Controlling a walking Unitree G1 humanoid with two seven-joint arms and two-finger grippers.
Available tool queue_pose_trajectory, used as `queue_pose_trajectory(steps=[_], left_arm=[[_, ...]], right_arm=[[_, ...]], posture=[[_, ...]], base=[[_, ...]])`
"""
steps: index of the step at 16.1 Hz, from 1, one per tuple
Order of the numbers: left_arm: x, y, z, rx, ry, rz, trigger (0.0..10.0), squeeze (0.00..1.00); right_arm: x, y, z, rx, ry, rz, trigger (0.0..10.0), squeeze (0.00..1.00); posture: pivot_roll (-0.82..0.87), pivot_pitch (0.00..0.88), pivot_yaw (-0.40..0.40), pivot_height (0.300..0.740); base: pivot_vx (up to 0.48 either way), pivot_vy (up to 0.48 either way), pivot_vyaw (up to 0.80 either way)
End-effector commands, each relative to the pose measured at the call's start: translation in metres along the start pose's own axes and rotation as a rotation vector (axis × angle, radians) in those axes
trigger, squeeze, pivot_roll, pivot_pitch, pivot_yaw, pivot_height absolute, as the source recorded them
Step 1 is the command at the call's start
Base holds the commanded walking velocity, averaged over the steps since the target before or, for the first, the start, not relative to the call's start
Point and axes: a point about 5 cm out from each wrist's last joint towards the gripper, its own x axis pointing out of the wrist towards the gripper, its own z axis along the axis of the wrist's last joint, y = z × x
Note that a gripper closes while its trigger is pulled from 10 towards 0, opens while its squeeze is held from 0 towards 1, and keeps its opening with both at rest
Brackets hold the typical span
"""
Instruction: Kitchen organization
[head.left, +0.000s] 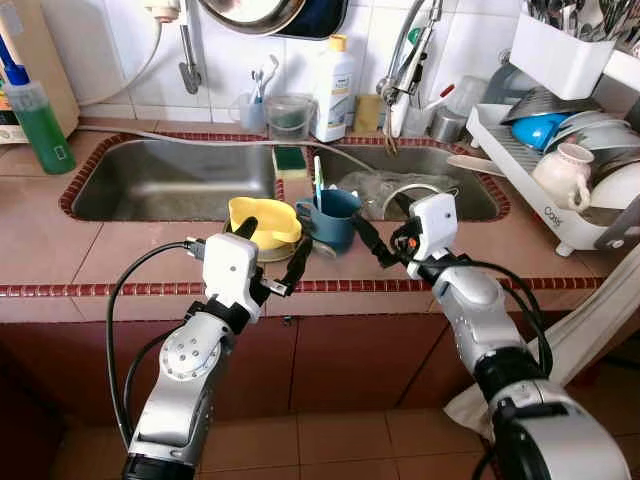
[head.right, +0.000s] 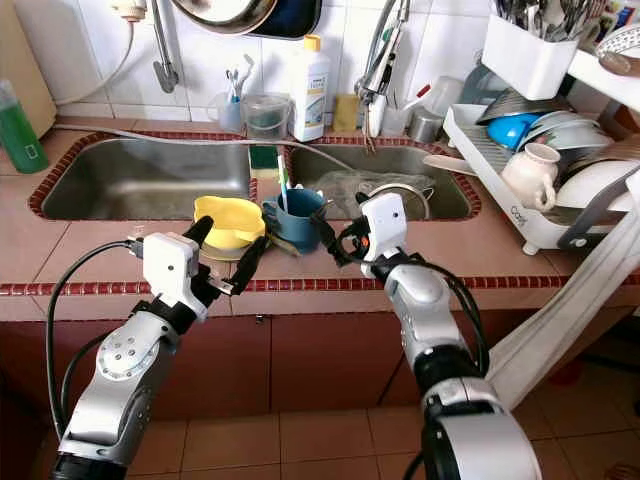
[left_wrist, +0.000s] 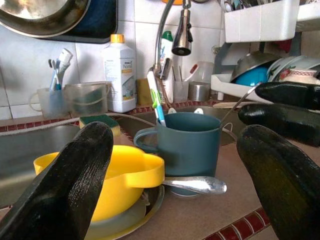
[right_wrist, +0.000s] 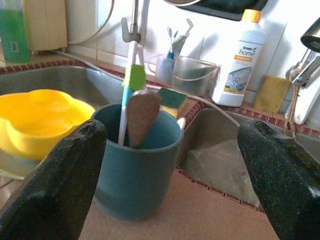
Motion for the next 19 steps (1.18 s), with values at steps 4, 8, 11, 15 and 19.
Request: queue_pose_trajectory(steps=[4, 8, 11, 15, 19], left_arm=[[0.001, -0.006, 0.007, 0.027, -0.001, -0.027, 10.0, 0.0], [-0.003, -0.009, 0.012, 0.032, 0.004, -0.025, 10.0, 0.0], [-0.001, -0.013, 0.019, 0.043, 0.002, -0.037, 10.0, 0.0], [-0.006, -0.016, 0.023, 0.041, 0.017, -0.045, 10.0, 0.0], [-0.01, -0.018, 0.024, 0.035, 0.031, -0.035, 10.0, 0.0]], right_arm=[[0.006, -0.011, 0.013, -0.019, -0.019, 0.014, 10.0, 0.0], [0.009, -0.012, 0.017, -0.022, -0.01, 0.056, 10.0, 0.0], [0.01, -0.011, 0.017, -0.02, 0.0, 0.084, 10.0, 0.0], [0.015, -0.011, 0.024, -0.025, -0.015, 0.111, 10.0, 0.0], [0.019, -0.01, 0.032, -0.023, -0.041, 0.143, 10.0, 0.0]], posture=[[-0.05, 0.006, -0.038, 0.74], [-0.03, 0.051, -0.045, 0.74], [-0.01, 0.103, -0.055, 0.74], [0.01, 0.136, -0.052, 0.74], [0.03, 0.14, -0.056, 0.74]], base=[[0.0, 0.0, 0.0], [0.0, 0.0, 0.0], [0.0, 0.0, 0.0], [0.0, 0.0, 0.0], [0.0, 0.0, 0.0]])
